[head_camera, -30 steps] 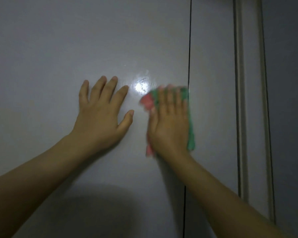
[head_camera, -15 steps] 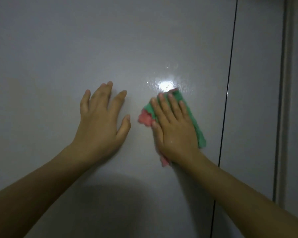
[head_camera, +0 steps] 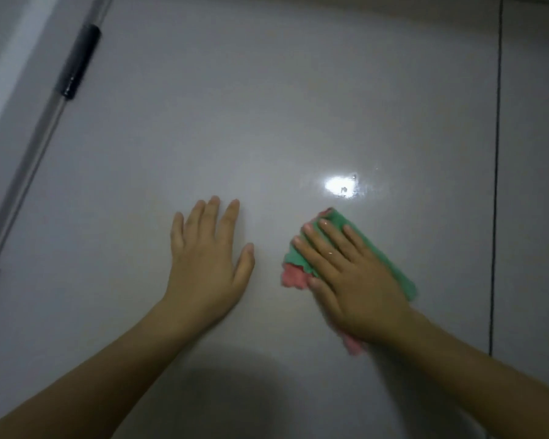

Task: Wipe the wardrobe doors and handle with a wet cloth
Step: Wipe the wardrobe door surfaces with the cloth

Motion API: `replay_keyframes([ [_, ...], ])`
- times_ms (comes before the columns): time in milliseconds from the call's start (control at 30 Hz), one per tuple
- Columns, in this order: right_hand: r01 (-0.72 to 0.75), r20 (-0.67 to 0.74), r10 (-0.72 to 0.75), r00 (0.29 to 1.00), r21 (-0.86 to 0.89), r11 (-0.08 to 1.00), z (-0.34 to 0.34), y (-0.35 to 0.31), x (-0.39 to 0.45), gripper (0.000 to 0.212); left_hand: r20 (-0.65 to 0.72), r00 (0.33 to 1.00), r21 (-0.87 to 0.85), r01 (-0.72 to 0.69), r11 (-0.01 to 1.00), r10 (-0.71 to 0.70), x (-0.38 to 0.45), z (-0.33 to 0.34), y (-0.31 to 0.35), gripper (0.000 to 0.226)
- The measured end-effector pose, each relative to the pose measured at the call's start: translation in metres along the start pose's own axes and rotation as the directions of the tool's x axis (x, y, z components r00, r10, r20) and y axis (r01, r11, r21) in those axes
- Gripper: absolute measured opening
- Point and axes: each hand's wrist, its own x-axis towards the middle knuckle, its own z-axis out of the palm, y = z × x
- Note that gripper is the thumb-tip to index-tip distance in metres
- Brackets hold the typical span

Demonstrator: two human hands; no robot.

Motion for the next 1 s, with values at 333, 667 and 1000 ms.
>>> replay_keyframes([
  [333, -0.784, -0.183, 0.796, 0.576, 0.152, 0.602, 0.011, -0.056, 0.122, 0.06, -0.074, 0.976, -0.187, -0.214, 0.959, 0.203, 0.016, -0.03, -0.07, 0.056],
  [667, -0.339, -0.055, 0.342, 0.938, 0.058, 0.939, 0.02, -0.111, 0.144, 0.055, -0.092, 0.992, 0.001, -0.087, 0.996, 0.086, 0.042, -0.04, -0.225, 0.059],
  [1000, 0.023, 0.115, -0.021, 0.993, -0.018, 1.0, 0.013, -0.125, 0.139, 0.055, -0.128, 0.98, -0.153, -0.174, 0.973, 0.155, 0.045, -0.039, -0.251, 0.054],
])
